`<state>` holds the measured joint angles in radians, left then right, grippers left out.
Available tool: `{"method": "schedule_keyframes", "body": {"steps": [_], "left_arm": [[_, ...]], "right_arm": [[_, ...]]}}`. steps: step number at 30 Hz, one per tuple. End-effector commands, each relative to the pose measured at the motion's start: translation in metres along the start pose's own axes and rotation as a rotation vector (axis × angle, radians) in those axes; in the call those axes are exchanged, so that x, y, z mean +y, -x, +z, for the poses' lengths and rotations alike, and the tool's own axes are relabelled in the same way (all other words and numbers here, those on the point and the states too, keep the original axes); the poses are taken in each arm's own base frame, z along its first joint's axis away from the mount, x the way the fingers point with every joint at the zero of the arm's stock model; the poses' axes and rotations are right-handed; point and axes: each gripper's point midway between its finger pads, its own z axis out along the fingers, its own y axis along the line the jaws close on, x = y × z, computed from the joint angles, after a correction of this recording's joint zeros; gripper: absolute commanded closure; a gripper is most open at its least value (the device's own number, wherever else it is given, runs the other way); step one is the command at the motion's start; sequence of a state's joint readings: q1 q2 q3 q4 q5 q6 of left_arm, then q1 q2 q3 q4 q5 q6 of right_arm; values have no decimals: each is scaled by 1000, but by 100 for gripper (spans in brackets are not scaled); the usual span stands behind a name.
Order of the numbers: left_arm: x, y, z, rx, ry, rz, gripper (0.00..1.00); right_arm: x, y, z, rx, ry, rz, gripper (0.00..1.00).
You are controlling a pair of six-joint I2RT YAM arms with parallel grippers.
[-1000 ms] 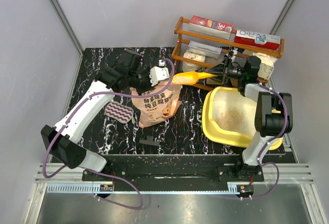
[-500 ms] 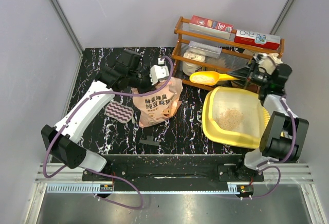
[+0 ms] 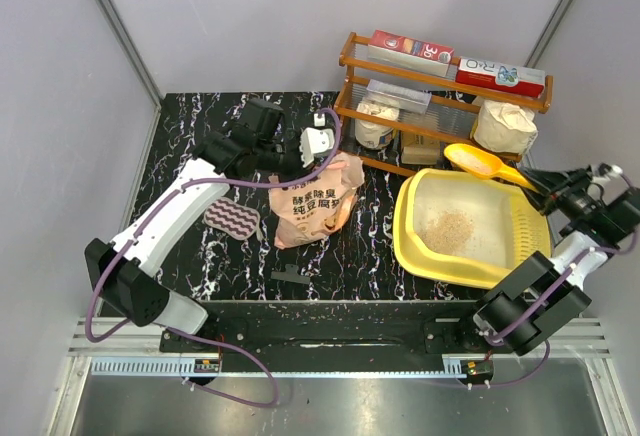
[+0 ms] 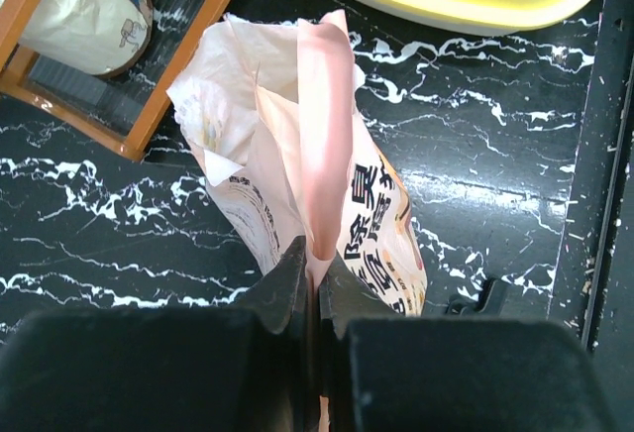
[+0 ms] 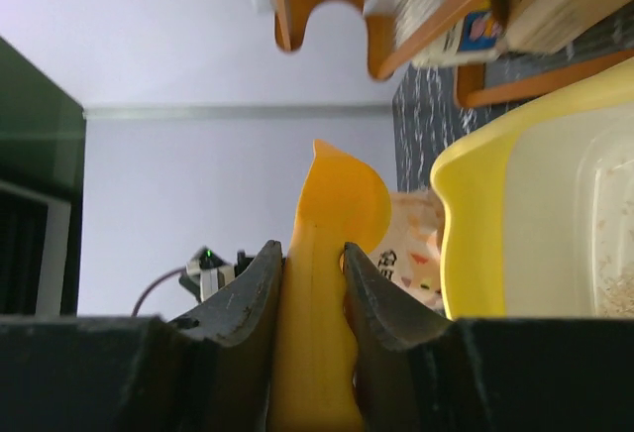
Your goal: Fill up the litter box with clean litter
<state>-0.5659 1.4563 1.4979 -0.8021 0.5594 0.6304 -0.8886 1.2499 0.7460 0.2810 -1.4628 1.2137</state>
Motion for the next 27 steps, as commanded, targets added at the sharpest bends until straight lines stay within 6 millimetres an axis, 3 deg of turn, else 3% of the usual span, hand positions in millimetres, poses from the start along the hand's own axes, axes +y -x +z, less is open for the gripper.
{"method": "schedule_keyframes", "body": {"steps": [1, 6, 14, 16, 17, 18, 20, 22, 27], "left_arm": [[2, 69, -7, -267, 6, 162, 100], [-4, 67, -6, -275, 4, 178, 100], [-13, 63, -5, -277, -7, 183, 100], [-13, 64, -5, -276, -7, 183, 100], [-12, 64, -4, -274, -4, 180, 100], [-11, 65, -5, -277, -2, 182, 100], [-11, 67, -6, -279, -2, 182, 100], [-10, 66, -5, -276, 1, 177, 100], [-14, 65, -2, -273, -14, 171, 100]], "right_arm": [[5, -12, -29, 30, 39, -5, 100], [5, -9, -37, -6, 37, -73, 100], [-6, 7, -34, -111, -16, -134, 100], [-17, 11, -33, -159, -72, -83, 100], [-38, 15, -35, -163, -153, -266, 100], [-38, 5, -35, -142, -240, -168, 100], [-62, 2, -39, -74, -342, -270, 100], [-69, -5, -44, -64, -391, -223, 100], [-66, -6, -44, -91, -411, -258, 100]]}}
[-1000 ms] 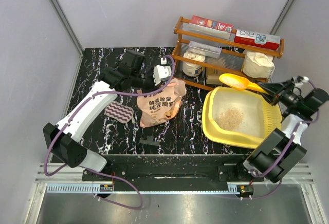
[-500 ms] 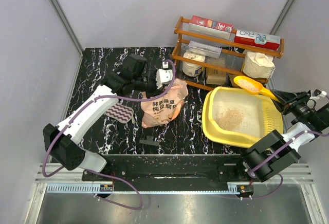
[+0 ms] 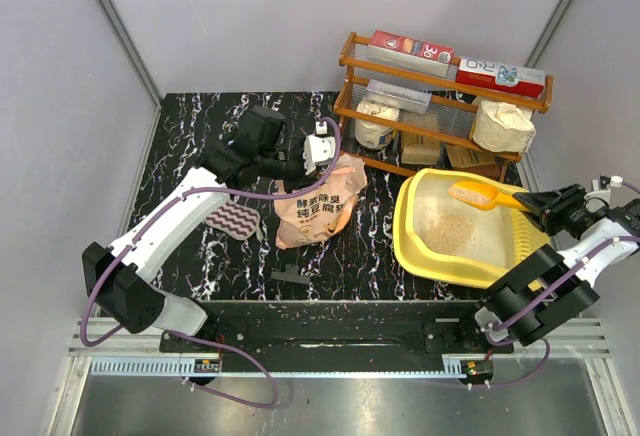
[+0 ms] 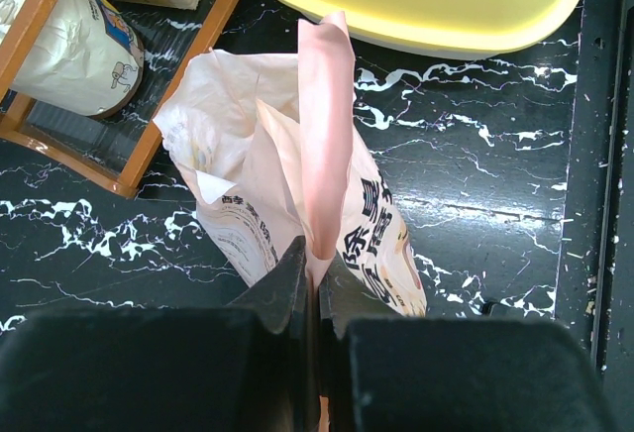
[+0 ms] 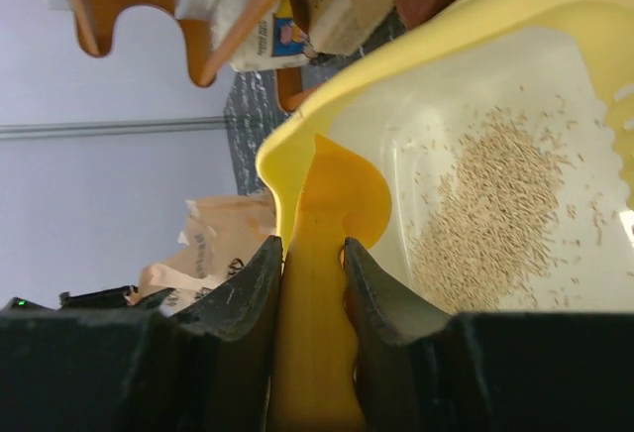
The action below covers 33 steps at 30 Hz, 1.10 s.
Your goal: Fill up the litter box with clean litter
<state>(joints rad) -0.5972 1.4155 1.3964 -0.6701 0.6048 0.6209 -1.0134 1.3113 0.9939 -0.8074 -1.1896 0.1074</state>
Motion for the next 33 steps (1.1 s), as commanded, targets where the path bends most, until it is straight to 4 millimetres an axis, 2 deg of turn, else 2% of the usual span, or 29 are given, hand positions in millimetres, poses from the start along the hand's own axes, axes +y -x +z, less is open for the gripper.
{"method": "schedule_keyframes", "body": {"steps": [1, 15, 21, 26, 28, 33], "left_arm": [[0, 58, -9, -192, 6, 122, 100], [0, 59, -2, -198, -23, 118, 100], [0, 58, -2, -196, -19, 118, 100], [-2, 56, -3, -193, -18, 113, 100], [-3, 54, -4, -191, -15, 110, 100], [-4, 50, -2, -182, -17, 100, 100]], "right_arm": [[1, -18, -7, 26, -56, -77, 100], [10, -24, -11, 10, -138, -148, 100], [16, -31, 5, 45, -187, -229, 100], [33, -26, 26, 36, -186, -320, 100], [41, -30, 36, 51, -176, -346, 100], [45, -25, 40, 30, -178, -310, 100]]}}
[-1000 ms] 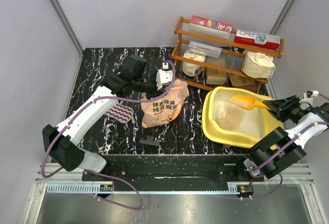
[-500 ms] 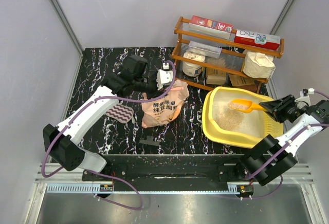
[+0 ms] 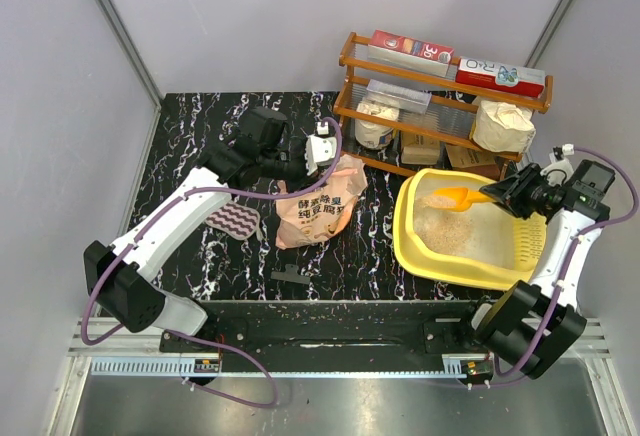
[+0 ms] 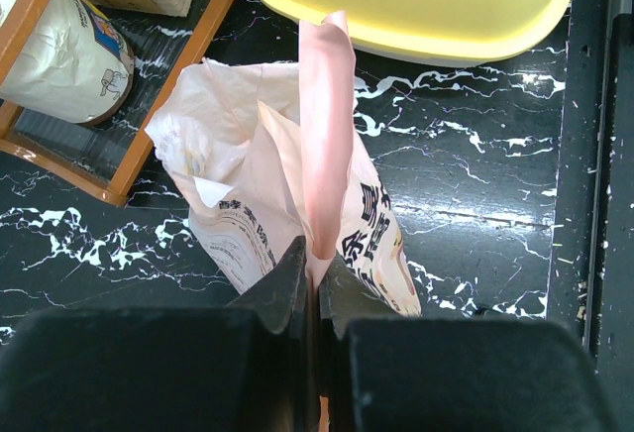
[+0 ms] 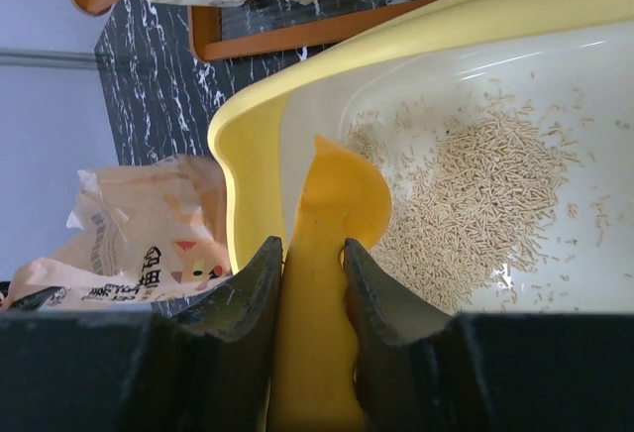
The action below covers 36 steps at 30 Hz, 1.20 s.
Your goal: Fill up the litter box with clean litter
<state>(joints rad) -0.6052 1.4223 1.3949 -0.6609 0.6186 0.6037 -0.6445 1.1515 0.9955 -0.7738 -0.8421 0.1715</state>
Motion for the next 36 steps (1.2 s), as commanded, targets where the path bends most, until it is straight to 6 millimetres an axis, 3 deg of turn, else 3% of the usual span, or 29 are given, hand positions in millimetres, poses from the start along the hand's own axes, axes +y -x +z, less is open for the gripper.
{"method": "schedule_keyframes", "body": {"steps": [1, 6, 13, 16, 20, 27, 31, 32, 36], "left_arm": [[-1, 49, -6, -174, -1, 113, 100], [0, 50, -4, -176, -9, 113, 100], [0, 51, 1, -182, -32, 115, 100], [1, 53, 3, -188, -40, 104, 100], [4, 59, 1, -199, -26, 105, 100], [8, 64, -11, -196, 33, 125, 100], [8, 61, -20, -171, 63, 149, 100], [6, 57, -21, -158, 63, 149, 100], [5, 52, -29, -132, 85, 192, 100]], "right_arm": [[15, 32, -10, -114, -17, -44, 100], [7, 32, -22, -133, -114, -116, 100], [-6, 43, -50, -119, -289, -350, 100], [0, 39, -57, -59, -282, -433, 100], [47, 18, -67, 51, -143, -544, 100], [137, -9, -63, 140, 178, -699, 100], [189, -13, -51, 160, 376, -743, 100], [207, -17, -43, 160, 438, -802, 100], [251, -26, -17, 209, 557, -871, 100]]}}
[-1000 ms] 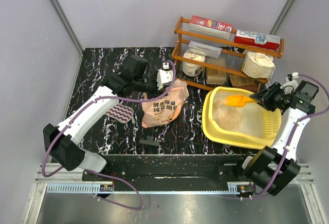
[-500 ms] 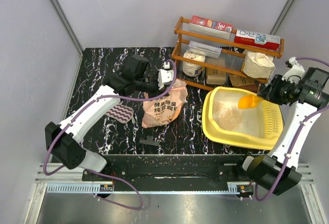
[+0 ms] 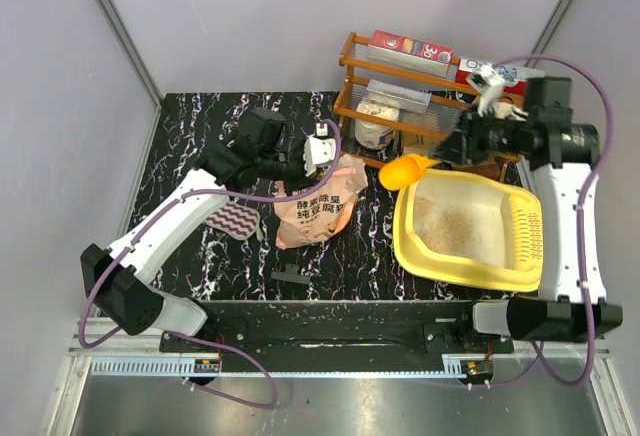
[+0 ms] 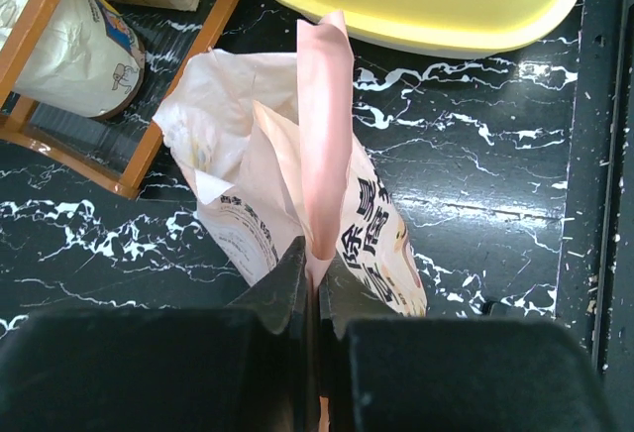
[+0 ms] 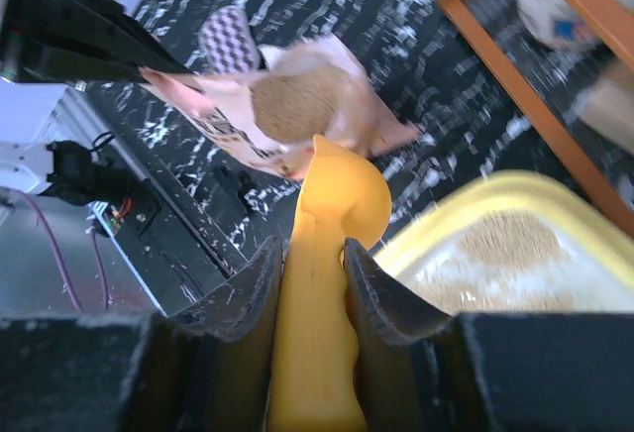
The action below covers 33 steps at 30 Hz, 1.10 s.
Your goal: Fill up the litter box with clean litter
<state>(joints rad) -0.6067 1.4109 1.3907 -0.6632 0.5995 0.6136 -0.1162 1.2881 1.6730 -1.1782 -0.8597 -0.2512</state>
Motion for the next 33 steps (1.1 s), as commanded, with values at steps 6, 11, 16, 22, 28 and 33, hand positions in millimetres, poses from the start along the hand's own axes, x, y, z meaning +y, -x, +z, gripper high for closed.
{"method": "schedule_keyframes", "body": {"steps": [6, 11, 16, 22, 28, 33], "left_arm": [[6, 49, -32, -119, 91, 192, 100], [8, 51, -35, -119, 108, 196, 100], [9, 49, -45, -105, 150, 226, 100], [7, 48, -48, -107, 155, 223, 100], [8, 49, -46, -106, 152, 216, 100], [10, 48, -43, -102, 146, 216, 100]], "right_arm": [[52, 52, 93, 39, 230, -212, 100], [38, 26, 156, 158, 124, -304, 100], [-9, 9, 190, 172, -225, -38, 100], [-10, -12, 203, 238, -268, -43, 100], [-1, -71, 229, 375, -213, -14, 100], [10, -105, 244, 451, -115, 90, 100]]}}
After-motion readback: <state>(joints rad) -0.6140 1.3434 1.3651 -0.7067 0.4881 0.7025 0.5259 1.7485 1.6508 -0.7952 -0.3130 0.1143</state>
